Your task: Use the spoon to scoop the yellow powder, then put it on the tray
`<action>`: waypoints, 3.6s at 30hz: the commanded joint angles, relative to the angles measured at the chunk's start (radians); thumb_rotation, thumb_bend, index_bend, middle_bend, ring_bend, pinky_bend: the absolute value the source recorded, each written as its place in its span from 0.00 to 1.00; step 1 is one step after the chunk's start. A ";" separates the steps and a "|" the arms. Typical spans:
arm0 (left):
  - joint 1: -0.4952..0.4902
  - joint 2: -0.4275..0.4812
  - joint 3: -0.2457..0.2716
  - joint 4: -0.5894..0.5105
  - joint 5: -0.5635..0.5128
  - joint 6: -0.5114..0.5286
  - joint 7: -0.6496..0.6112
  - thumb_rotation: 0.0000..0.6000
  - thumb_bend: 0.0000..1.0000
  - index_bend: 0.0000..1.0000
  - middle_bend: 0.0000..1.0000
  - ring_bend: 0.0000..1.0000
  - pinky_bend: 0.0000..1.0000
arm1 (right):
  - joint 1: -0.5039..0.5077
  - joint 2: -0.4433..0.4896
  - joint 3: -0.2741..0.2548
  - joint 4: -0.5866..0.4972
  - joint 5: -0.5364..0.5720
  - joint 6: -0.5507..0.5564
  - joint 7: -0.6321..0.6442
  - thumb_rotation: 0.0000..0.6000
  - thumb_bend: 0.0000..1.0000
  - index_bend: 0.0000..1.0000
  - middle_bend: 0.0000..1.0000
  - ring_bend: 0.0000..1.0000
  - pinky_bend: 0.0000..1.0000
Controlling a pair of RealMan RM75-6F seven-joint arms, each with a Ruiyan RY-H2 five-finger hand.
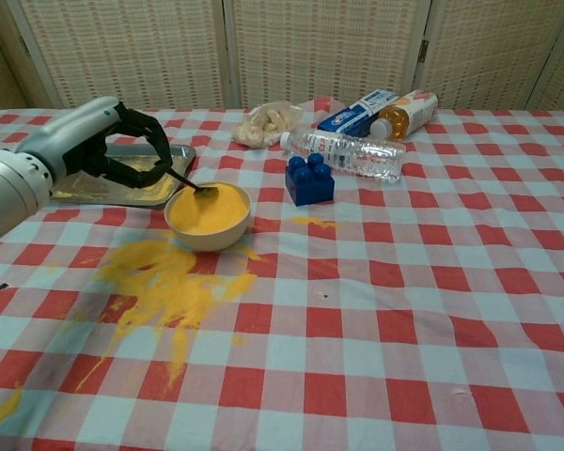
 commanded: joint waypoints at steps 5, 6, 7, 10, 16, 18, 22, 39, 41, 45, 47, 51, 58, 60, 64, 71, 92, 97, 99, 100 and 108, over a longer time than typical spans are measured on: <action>0.008 0.035 0.004 -0.056 -0.027 -0.024 0.008 1.00 0.69 0.83 0.43 0.14 0.05 | 0.001 0.000 -0.001 -0.001 -0.001 -0.003 -0.001 1.00 0.05 0.00 0.00 0.00 0.00; 0.009 0.040 0.006 -0.064 -0.030 -0.029 0.008 1.00 0.69 0.83 0.43 0.14 0.05 | 0.001 0.000 -0.001 -0.001 -0.001 -0.003 -0.001 1.00 0.05 0.00 0.00 0.00 0.00; 0.010 0.046 0.007 -0.074 -0.034 -0.033 0.008 1.00 0.69 0.83 0.43 0.14 0.05 | 0.001 0.000 -0.002 -0.001 -0.002 -0.003 -0.001 1.00 0.05 0.00 0.00 0.00 0.00; 0.013 0.052 0.009 -0.088 -0.030 -0.029 0.006 1.00 0.69 0.83 0.43 0.14 0.05 | 0.001 0.001 -0.003 -0.002 -0.003 -0.003 -0.002 1.00 0.05 0.00 0.00 0.00 0.00; 0.024 0.028 -0.008 -0.088 0.037 0.043 -0.064 1.00 0.69 0.83 0.43 0.14 0.05 | 0.000 0.002 -0.004 -0.003 -0.007 0.000 0.000 1.00 0.05 0.00 0.00 0.00 0.00; 0.026 0.017 -0.015 -0.080 0.070 0.069 -0.103 1.00 0.69 0.83 0.44 0.14 0.05 | -0.001 0.003 -0.003 -0.003 -0.008 0.003 0.001 1.00 0.05 0.00 0.00 0.00 0.00; 0.029 0.021 -0.006 -0.080 0.103 0.085 -0.117 1.00 0.68 0.83 0.44 0.15 0.05 | -0.003 0.003 -0.003 -0.001 -0.008 0.008 0.004 1.00 0.05 0.00 0.00 0.00 0.00; 0.026 0.103 0.005 -0.161 -0.038 -0.049 -0.082 1.00 0.68 0.83 0.44 0.15 0.05 | -0.001 0.001 -0.005 -0.002 -0.012 0.002 -0.001 1.00 0.05 0.00 0.00 0.00 0.00; 0.021 0.103 0.001 -0.147 -0.053 -0.057 -0.079 1.00 0.68 0.83 0.44 0.15 0.05 | -0.002 0.000 -0.005 -0.002 -0.012 0.003 -0.002 1.00 0.05 0.00 0.00 0.00 0.00; 0.011 0.094 -0.013 -0.109 -0.086 -0.068 -0.075 1.00 0.68 0.83 0.44 0.15 0.05 | -0.004 0.001 -0.004 -0.002 -0.012 0.009 -0.002 1.00 0.05 0.00 0.00 0.00 0.00; 0.006 0.090 -0.018 -0.089 -0.096 -0.072 -0.070 1.00 0.68 0.83 0.44 0.15 0.05 | -0.004 0.001 -0.004 -0.002 -0.012 0.009 -0.001 1.00 0.05 0.00 0.00 0.00 0.00; -0.002 0.070 -0.030 -0.042 -0.096 -0.053 -0.061 1.00 0.68 0.83 0.44 0.15 0.05 | -0.003 0.002 -0.004 -0.002 -0.011 0.005 -0.001 1.00 0.05 0.00 0.00 0.00 0.00; -0.006 0.039 -0.036 0.019 -0.057 -0.012 -0.078 1.00 0.68 0.83 0.44 0.15 0.05 | -0.002 0.001 -0.004 -0.003 -0.007 0.002 -0.005 1.00 0.05 0.00 0.00 0.00 0.00; -0.006 0.035 -0.035 0.026 -0.051 -0.008 -0.081 1.00 0.68 0.83 0.44 0.15 0.05 | -0.002 0.001 -0.003 -0.003 -0.006 0.001 -0.005 1.00 0.05 0.00 0.00 0.00 0.00; -0.003 0.040 -0.031 0.013 -0.044 -0.011 -0.090 1.00 0.68 0.83 0.44 0.15 0.05 | -0.001 0.000 -0.002 -0.003 -0.003 0.001 -0.006 1.00 0.05 0.00 0.00 0.00 0.00; 0.008 0.080 -0.027 -0.087 -0.043 -0.023 -0.100 1.00 0.68 0.83 0.44 0.15 0.05 | -0.001 0.001 -0.003 -0.004 -0.006 0.000 -0.003 1.00 0.05 0.00 0.00 0.00 0.00; -0.013 0.194 -0.108 -0.172 -0.280 -0.182 -0.160 1.00 0.68 0.83 0.44 0.15 0.05 | -0.006 0.003 -0.004 -0.005 -0.010 0.009 -0.001 1.00 0.06 0.00 0.00 0.00 0.00; -0.026 0.203 -0.137 -0.148 -0.282 -0.193 -0.197 1.00 0.68 0.83 0.44 0.15 0.05 | -0.007 0.002 -0.001 -0.005 -0.001 0.009 -0.002 1.00 0.06 0.00 0.00 0.00 0.00; -0.036 0.203 -0.154 -0.118 -0.289 -0.205 -0.217 1.00 0.68 0.83 0.44 0.15 0.05 | -0.007 0.001 0.002 -0.005 0.004 0.011 -0.002 1.00 0.06 0.00 0.00 0.00 0.00; -0.045 0.201 -0.168 -0.091 -0.298 -0.215 -0.231 1.00 0.68 0.83 0.44 0.15 0.05 | -0.008 0.000 0.004 -0.005 0.006 0.012 -0.004 1.00 0.06 0.00 0.00 0.00 0.00; -0.148 0.142 -0.229 0.226 -0.367 -0.359 -0.311 1.00 0.68 0.83 0.44 0.15 0.05 | -0.010 -0.016 0.014 -0.002 0.026 0.014 -0.037 1.00 0.06 0.00 0.00 0.00 0.00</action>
